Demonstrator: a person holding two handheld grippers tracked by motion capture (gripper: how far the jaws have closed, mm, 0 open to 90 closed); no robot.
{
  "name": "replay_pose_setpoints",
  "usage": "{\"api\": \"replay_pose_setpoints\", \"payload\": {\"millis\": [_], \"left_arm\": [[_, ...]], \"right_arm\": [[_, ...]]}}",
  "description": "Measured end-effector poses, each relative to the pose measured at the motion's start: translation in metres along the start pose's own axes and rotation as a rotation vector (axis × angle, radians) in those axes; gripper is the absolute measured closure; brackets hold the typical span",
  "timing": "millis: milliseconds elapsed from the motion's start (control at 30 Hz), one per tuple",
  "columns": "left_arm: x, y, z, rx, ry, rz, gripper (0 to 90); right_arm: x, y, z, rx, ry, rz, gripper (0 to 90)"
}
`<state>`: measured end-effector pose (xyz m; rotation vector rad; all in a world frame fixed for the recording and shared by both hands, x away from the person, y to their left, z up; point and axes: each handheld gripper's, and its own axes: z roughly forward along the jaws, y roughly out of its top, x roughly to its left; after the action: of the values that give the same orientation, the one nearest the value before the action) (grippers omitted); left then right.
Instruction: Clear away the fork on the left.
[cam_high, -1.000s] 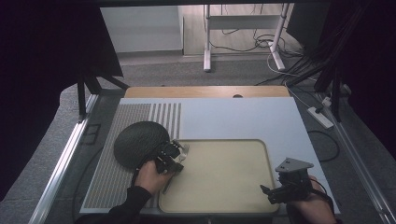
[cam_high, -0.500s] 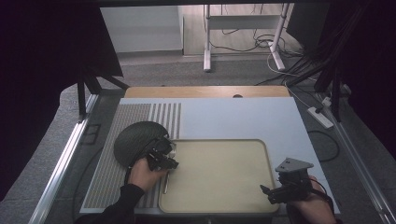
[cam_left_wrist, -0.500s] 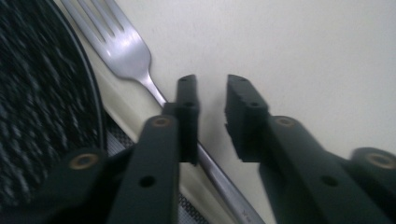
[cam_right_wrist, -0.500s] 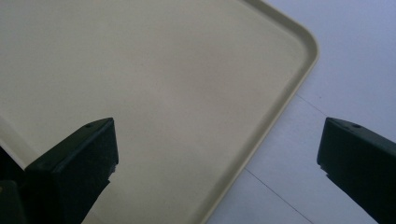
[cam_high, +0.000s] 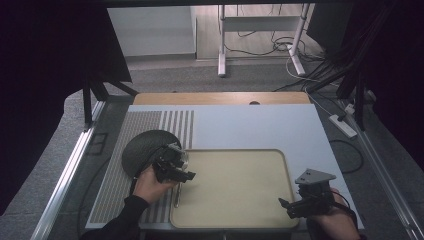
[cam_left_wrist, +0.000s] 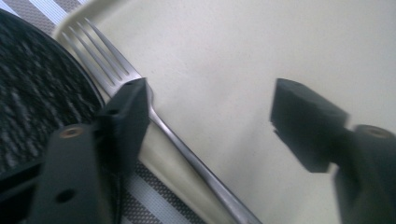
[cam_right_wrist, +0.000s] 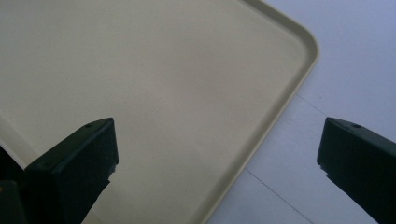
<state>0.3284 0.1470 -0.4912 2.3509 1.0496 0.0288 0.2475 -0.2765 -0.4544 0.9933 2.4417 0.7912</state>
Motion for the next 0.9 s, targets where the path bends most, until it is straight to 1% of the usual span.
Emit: {"api": "replay_pose_setpoints", "payload": {"millis": [100,133,200,233,300,333,367,400,433,467,500,567,667,767,900], "left_arm": [[0.001,-0.001,-0.003,-0.020,0.011,0.001,17.0],[0.001,-0.001,-0.003,-0.024,0.007,-0.002,13.9],[0.003,-0.002,-0.005,-0.036,-0.014,-0.017,7.5],[0.004,-0.002,-0.006,-0.040,-0.016,-0.021,6.2],[0.004,-0.002,-0.005,-0.026,0.003,-0.026,4.5],[0.004,-0.002,-0.005,-0.024,0.001,-0.029,2.3],[0.005,-0.003,-0.005,-0.026,-0.010,-0.041,0.6],[0.006,-0.003,-0.005,-0.033,-0.029,-0.048,0.1],[0.007,-0.004,-0.005,-0.041,-0.037,-0.047,0.0],[0.007,-0.005,-0.004,-0.053,-0.027,-0.026,0.0],[0.007,-0.005,-0.004,-0.053,-0.027,-0.026,0.0],[0.008,-0.006,-0.004,-0.062,-0.009,0.003,0.0],[0.011,-0.008,-0.003,-0.074,-0.020,0.001,0.0],[0.011,-0.009,-0.005,-0.086,-0.017,0.013,0.0],[0.012,-0.010,-0.010,-0.111,-0.030,0.029,0.0]], "right_arm": [[0.000,0.000,0.000,-0.002,0.000,0.001,0.0],[0.000,0.000,0.000,-0.002,0.000,0.002,0.0],[0.000,0.000,0.000,-0.001,0.000,0.002,0.0],[0.000,0.000,0.000,-0.001,0.000,0.001,0.0],[0.000,0.000,0.000,-0.001,0.000,0.001,0.0],[0.000,0.000,0.000,-0.001,0.000,0.002,0.0],[0.000,0.000,0.000,-0.001,0.001,0.002,0.0],[0.000,0.000,0.000,-0.001,0.001,0.003,0.0],[0.000,0.000,0.000,-0.002,0.000,0.003,0.0],[0.000,0.000,0.000,-0.001,0.001,0.003,0.0],[0.000,0.000,0.000,-0.001,0.001,0.003,0.0],[0.000,0.000,0.000,-0.001,0.001,0.003,0.0],[0.000,0.000,0.000,-0.001,0.001,0.003,0.0],[0.000,0.000,0.000,-0.001,0.001,0.004,0.0],[0.000,0.000,0.000,-0.002,0.000,0.005,0.0]]}}
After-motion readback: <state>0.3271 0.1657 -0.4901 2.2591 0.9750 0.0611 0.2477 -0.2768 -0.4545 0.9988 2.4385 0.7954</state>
